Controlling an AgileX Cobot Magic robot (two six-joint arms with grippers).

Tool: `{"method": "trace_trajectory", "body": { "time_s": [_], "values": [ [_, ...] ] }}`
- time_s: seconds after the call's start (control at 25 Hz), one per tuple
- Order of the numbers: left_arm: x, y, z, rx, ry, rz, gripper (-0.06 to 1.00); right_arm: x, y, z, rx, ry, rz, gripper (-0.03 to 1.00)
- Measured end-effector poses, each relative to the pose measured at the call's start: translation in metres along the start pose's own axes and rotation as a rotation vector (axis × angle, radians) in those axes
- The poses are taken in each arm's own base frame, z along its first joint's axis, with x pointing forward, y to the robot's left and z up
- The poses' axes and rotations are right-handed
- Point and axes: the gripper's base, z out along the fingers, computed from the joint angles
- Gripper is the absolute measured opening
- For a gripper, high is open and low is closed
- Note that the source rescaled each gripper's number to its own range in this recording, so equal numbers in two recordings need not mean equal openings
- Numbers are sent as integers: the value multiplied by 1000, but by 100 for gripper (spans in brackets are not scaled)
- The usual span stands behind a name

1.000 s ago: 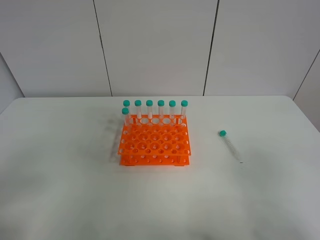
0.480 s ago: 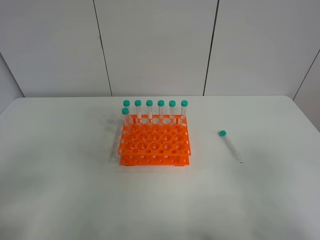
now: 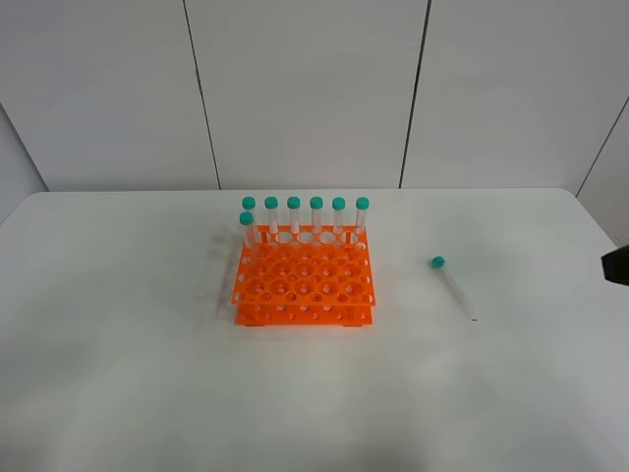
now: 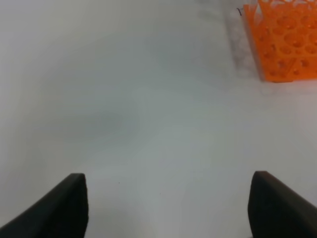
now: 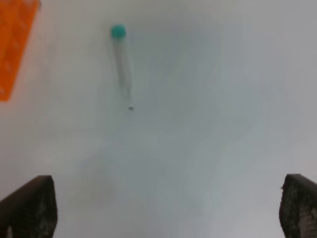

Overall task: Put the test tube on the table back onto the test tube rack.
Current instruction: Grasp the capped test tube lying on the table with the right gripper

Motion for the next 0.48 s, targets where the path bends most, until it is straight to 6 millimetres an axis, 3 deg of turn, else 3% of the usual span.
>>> {"method": "trace_trajectory", "body": {
  "time_s": [0.2, 0.48],
  "values": [
    [0, 0, 0, 0, 0, 0, 100, -48, -4, 72, -16, 219, -32, 100],
    [0, 0, 0, 0, 0, 0, 100, -98, -1, 154, -44, 342, -109, 100]
  ]
}}
